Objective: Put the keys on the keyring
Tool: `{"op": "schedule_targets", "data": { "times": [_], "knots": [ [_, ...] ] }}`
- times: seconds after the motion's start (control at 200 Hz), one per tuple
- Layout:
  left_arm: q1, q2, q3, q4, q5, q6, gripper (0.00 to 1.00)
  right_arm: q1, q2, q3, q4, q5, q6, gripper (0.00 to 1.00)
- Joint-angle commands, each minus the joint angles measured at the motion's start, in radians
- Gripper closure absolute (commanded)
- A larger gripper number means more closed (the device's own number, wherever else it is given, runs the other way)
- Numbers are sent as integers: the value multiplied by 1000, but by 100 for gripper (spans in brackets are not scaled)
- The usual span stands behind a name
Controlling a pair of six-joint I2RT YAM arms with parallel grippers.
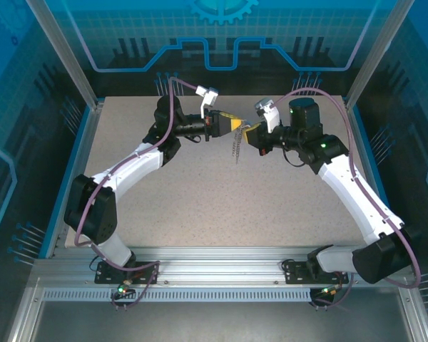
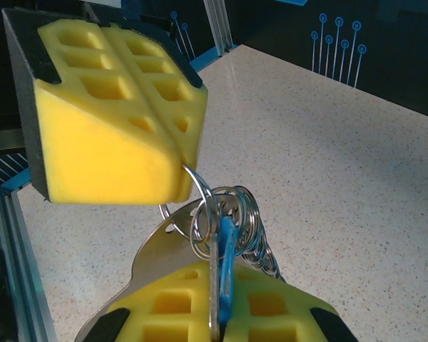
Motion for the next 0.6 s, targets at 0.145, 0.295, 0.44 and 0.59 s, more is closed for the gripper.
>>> {"op": "schedule_targets", "data": {
  "times": [0.145, 0.295, 0.44, 0.59],
  "knots": [
    [-10, -29, 14, 5, 14, 31, 100, -10, -21, 25, -2, -8, -3, 100],
    [-10, -28, 15, 2, 14, 33, 100, -33, -39, 8, -1, -17, 3, 100],
    [-10, -28, 15, 1, 14, 33, 100, -40, -39, 6, 4, -28, 7, 100],
    [-10, -28, 15, 0, 14, 33, 100, -38, -27, 11, 9, -43, 13, 100]
  ]
}}
